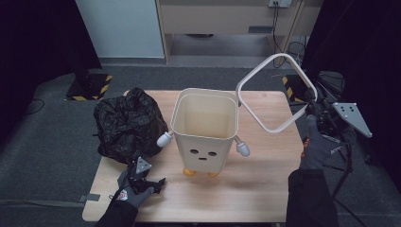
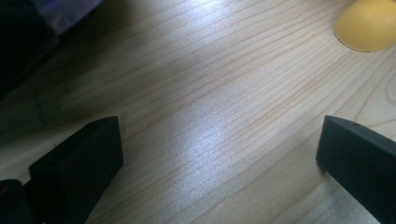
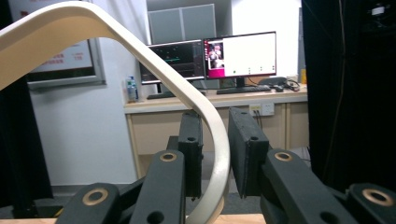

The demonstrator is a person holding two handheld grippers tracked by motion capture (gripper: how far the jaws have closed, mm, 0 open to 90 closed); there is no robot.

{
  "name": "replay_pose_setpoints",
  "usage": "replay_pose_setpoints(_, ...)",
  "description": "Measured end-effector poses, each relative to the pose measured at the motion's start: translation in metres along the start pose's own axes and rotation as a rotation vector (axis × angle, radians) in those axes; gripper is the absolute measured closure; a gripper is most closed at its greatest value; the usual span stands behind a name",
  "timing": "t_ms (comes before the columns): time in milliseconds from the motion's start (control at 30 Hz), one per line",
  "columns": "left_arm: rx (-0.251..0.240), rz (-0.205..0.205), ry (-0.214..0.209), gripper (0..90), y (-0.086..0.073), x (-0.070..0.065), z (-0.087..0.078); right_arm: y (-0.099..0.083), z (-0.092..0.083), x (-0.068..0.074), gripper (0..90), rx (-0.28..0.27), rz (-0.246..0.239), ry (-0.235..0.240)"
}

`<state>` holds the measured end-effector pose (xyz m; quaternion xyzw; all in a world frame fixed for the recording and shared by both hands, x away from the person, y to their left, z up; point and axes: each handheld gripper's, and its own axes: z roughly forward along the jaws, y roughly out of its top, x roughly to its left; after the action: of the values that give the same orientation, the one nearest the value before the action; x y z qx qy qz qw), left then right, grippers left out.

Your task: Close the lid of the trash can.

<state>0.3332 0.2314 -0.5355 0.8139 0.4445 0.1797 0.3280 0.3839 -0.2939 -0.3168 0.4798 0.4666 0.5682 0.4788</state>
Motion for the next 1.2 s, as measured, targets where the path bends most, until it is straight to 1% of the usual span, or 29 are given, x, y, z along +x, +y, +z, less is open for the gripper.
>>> replay_pose_setpoints(100,0.0,0.0,0.001,0.0,0.0,0.0,0.0,0.002,-0.001,0.001,76.3,-0.011,0.023,0.018)
replay_pose_setpoints(167,0.0,0.0,0.001,0.0,0.0,0.0,0.0,0.005,0.0,0.003,76.3,-0.008,0.015,0.028)
replay_pose_setpoints(233,0.0,0.0,0.001,0.0,0.0,0.0,0.0,0.01,-0.001,0.006,75.9,-0.018,0.009,0.032)
replay_pose_setpoints(300,0.0,0.0,0.001,0.0,0.0,0.0,0.0,0.014,-0.002,0.007,76.3,-0.03,0.016,0.04)
replay_pose_setpoints(433,0.0,0.0,0.001,0.0,0.0,0.0,0.0,0.022,-0.005,0.013,77.3,-0.052,0.014,0.07)
replay_pose_setpoints(467,0.0,0.0,0.001,0.0,0.0,0.0,0.0,0.024,-0.005,0.015,77.3,-0.052,0.019,0.077)
replay_pose_setpoints(733,0.0,-0.001,0.001,0.0,0.0,0.0,0.0,0.038,-0.005,0.025,78.0,-0.069,0.01,0.134)
replay_pose_setpoints(867,0.0,0.0,0.001,0.0,0.0,0.0,0.0,0.043,-0.004,0.031,78.0,-0.065,0.009,0.171)
replay_pose_setpoints(1067,0.0,0.0,0.001,0.0,0.0,0.0,0.0,0.046,-0.001,0.038,78.7,-0.047,0.009,0.209)
replay_pose_setpoints(1133,0.0,-0.001,0.001,0.0,0.0,0.0,0.0,0.046,0.0,0.04,78.8,-0.04,0.015,0.229)
replay_pose_setpoints(1200,0.0,0.0,0.001,0.0,0.0,0.0,0.0,0.046,0.002,0.042,78.8,-0.033,0.018,0.237)
